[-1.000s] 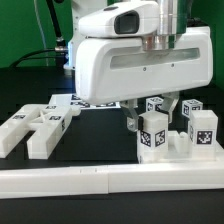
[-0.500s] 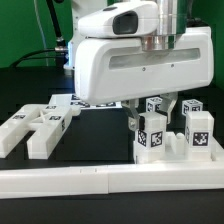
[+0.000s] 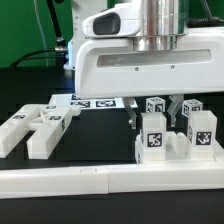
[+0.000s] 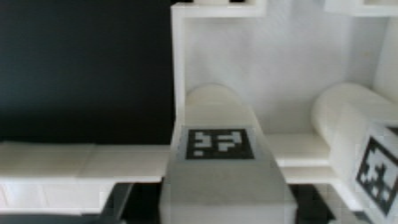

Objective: Assemble chair

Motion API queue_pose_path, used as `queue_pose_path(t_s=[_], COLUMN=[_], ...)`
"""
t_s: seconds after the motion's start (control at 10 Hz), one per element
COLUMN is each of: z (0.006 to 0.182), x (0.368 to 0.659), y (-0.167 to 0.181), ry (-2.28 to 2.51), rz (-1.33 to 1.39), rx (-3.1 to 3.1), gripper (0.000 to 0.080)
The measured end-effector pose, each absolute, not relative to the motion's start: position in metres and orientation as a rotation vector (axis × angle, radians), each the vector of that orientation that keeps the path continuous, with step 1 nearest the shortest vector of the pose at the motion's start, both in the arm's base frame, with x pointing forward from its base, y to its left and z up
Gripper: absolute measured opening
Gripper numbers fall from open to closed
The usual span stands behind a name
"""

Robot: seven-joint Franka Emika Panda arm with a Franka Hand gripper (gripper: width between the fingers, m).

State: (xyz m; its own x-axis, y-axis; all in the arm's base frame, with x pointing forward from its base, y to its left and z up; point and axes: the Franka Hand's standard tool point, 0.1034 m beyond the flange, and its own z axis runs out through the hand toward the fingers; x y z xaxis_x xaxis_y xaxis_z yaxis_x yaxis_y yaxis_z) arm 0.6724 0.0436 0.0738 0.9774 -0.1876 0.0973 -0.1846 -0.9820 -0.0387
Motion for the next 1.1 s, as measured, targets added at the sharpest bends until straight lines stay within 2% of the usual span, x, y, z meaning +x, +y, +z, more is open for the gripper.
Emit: queue_pose_path(t_s=[0.8,1.1], z=[0.0740,0.0739], x=[0.6723,0.6723], y=[0.0442,0.0447], ry=[1.402,1.581], rz=[-0.110,-0.101], rx=[-2.711,-2.606], gripper=[0.0291,0.0291])
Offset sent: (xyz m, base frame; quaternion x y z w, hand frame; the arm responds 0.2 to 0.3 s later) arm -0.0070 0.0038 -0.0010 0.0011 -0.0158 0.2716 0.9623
